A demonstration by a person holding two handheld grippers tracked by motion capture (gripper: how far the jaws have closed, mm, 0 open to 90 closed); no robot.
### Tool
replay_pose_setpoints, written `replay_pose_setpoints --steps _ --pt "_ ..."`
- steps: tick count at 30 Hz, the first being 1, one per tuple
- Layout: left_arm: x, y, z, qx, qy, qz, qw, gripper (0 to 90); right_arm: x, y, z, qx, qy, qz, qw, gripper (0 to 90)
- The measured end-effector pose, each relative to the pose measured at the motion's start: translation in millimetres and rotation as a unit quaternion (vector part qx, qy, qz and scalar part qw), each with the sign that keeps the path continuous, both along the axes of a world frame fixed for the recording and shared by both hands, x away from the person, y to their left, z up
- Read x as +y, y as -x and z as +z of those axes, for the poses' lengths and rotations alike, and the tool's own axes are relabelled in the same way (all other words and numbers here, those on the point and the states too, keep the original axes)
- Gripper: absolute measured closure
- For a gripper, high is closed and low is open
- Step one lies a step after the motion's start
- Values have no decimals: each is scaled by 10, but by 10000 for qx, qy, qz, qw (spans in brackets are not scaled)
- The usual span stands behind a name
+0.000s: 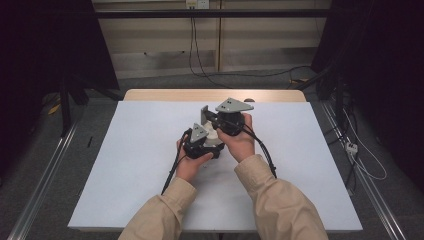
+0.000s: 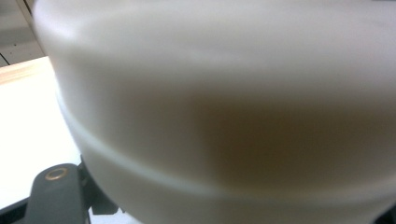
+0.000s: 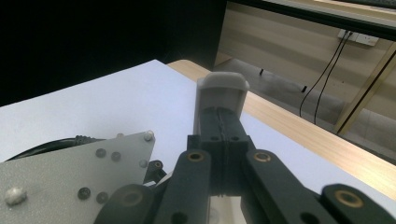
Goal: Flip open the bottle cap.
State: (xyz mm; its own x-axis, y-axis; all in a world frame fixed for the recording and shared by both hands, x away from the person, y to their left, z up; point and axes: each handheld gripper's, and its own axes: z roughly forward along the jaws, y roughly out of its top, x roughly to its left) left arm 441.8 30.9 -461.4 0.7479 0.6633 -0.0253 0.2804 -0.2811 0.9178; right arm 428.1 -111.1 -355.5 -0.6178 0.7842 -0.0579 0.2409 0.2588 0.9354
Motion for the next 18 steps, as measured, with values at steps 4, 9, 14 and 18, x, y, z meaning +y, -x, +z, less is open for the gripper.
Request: replay_pose_setpoints --steps 4,9,14,18 --pt "-2 0 -1 -4 2 3 10000 186 8 -4 1 8 -15 -6 10000 900" --pt "-3 1 -1 -5 -2 3 10000 186 14 -14 -9 1 -44 -5 10000 900" --pt "-3 0 -1 -2 -2 4 10000 187 20 -27 -18 5 -118 -11 9999 900" --pt "-4 -1 0 7 -4 8 10000 187 23 -37 -22 6 -137 -8 9999 900"
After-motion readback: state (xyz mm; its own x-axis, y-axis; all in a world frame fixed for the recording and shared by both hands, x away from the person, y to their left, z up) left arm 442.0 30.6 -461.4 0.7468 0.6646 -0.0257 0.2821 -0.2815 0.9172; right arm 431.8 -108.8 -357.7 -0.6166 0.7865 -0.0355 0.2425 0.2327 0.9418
